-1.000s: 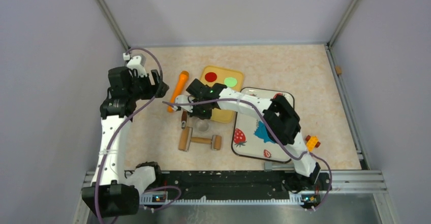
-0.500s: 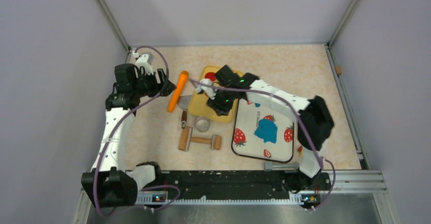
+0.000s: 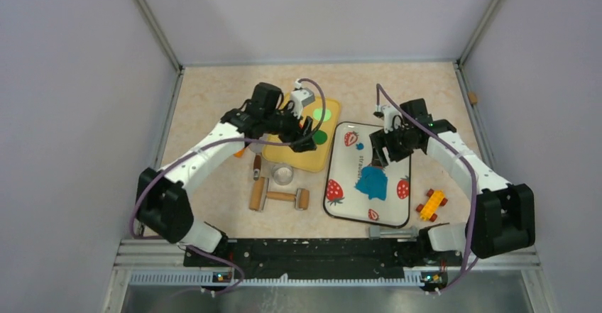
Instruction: Roll out the dumpling wrappers from the dough
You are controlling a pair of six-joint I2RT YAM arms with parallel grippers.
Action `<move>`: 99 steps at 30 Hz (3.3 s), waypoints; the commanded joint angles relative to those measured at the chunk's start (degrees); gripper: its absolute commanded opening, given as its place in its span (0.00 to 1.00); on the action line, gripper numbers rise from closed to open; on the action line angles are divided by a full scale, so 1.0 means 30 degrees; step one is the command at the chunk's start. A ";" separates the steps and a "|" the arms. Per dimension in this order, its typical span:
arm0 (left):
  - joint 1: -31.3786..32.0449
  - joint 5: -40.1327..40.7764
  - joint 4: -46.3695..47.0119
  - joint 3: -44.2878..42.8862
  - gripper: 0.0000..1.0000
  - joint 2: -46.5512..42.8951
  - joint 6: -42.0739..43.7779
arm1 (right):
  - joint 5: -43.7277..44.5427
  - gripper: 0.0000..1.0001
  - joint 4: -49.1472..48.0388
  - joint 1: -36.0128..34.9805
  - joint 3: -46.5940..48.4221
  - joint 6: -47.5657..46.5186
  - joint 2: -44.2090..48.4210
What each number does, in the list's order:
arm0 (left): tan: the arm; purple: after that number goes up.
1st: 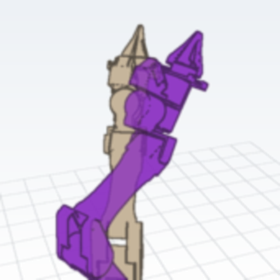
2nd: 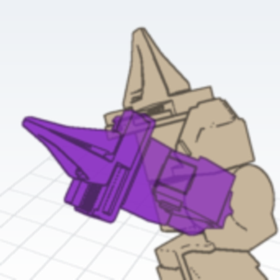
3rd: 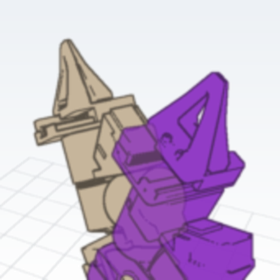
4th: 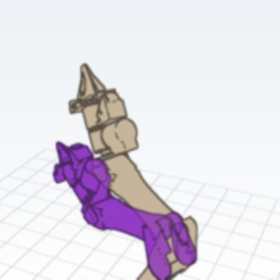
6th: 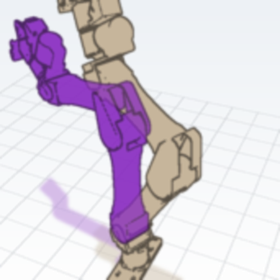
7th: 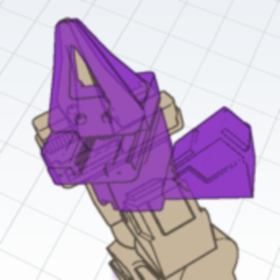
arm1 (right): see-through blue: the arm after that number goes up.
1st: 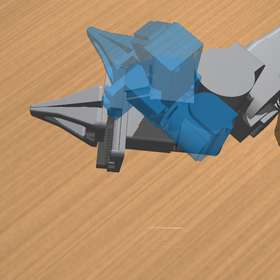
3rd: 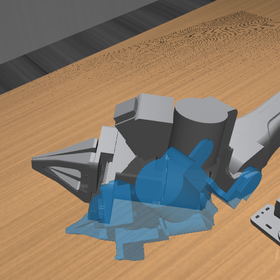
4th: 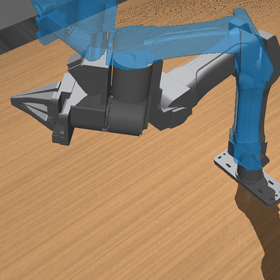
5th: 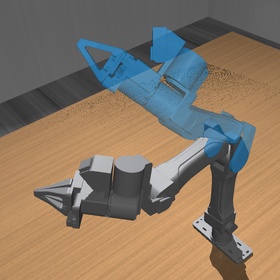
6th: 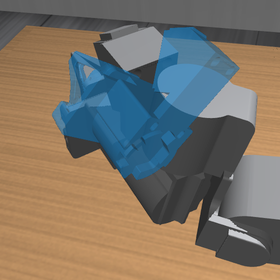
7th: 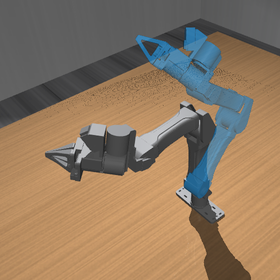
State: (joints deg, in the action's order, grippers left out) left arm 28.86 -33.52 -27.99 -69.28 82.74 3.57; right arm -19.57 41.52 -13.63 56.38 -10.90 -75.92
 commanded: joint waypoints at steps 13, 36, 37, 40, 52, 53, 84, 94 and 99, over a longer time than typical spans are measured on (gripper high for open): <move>0.3267 0.4696 0.3871 -0.2857 0.58 0.7861 -0.8068 | 0.1841 0.86 -0.1123 -0.1622 0.0480 0.0768 -0.2680; 0.3299 0.3109 0.4620 -0.2179 0.39 1.0661 -1.0394 | 0.3767 0.76 -0.1773 -0.3425 0.1586 0.1554 -0.6711; 0.3329 0.3152 0.4665 -0.2113 0.39 1.0705 -1.0457 | 0.3796 0.76 -0.1681 -0.3441 0.1493 0.1537 -0.6810; 0.3357 0.3204 0.4895 -0.1991 0.35 1.0756 -1.0521 | 0.4000 0.74 -0.1477 -0.3435 0.0948 0.1439 -0.6876; 0.3387 0.3306 0.5140 -0.1743 0.16 1.0924 -1.0566 | 0.4706 0.63 -0.1584 -0.3433 0.0407 0.1345 -0.7353; 0.3387 0.3294 0.5140 -0.1751 0.15 1.0917 -1.0566 | 0.4799 0.63 -0.1544 -0.3442 0.0346 0.1193 -0.7326; 0.3332 0.3453 0.4968 -0.2438 0.00 1.1604 -1.0508 | 0.5940 0.68 -0.1414 -0.4832 -0.1020 -0.0596 -0.6993; 0.3270 0.3420 0.4788 -0.2768 0.00 1.1795 -1.0436 | 0.7449 0.59 -0.1876 -0.4440 -0.1006 -0.0697 -0.7529; 0.3270 0.3246 0.4731 -0.2911 0.00 1.1908 -1.0361 | 0.7391 0.41 -0.1817 -0.3741 -0.0054 -0.0669 -0.7793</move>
State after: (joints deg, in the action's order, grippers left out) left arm 38.30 -24.60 -14.74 -76.64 116.68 -29.10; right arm -1.58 35.35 -26.96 56.45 -10.76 -95.18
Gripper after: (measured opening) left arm 0.131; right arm 0.478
